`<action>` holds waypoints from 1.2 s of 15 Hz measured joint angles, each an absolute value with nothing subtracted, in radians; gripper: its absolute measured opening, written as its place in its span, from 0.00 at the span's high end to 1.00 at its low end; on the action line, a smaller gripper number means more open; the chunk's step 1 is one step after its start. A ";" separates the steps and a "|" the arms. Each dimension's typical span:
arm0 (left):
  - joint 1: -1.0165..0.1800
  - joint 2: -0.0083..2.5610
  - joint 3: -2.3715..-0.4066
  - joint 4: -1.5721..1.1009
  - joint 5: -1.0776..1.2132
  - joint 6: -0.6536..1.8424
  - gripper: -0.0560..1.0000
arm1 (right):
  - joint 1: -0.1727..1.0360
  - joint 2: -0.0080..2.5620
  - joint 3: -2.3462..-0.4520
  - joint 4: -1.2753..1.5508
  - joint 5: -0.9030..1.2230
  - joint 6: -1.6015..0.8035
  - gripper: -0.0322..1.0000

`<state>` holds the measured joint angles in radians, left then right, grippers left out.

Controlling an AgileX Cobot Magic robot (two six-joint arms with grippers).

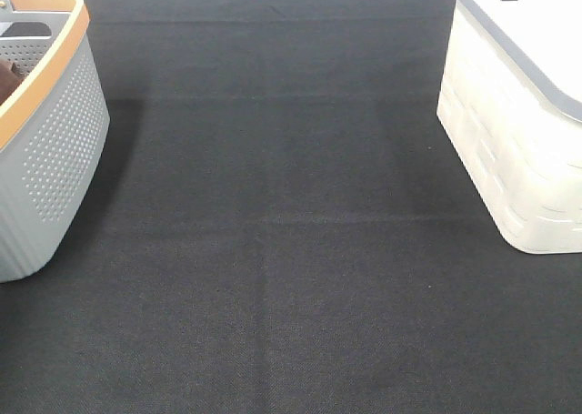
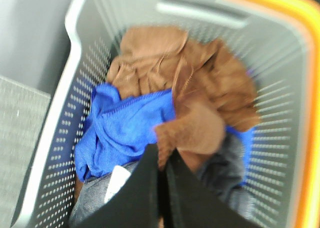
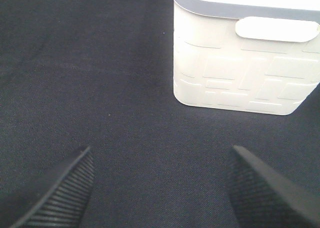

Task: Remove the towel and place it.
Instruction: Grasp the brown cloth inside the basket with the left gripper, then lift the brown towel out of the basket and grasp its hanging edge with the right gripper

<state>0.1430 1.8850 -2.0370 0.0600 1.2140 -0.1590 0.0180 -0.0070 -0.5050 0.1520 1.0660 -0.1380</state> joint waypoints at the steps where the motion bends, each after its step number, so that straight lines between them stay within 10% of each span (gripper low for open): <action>1: 0.143 1.845 -2.037 0.046 1.214 -0.156 0.95 | 0.018 -0.007 -0.505 0.152 1.066 -0.138 0.29; 18: 0.143 1.588 -2.037 -0.901 0.858 0.135 0.95 | 0.018 -0.007 -0.505 0.179 1.066 -0.138 0.29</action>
<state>0.1430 1.5880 -2.0370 -0.9010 0.8580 0.1350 0.0180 -0.0070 -0.5050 0.1790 1.0660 -0.1380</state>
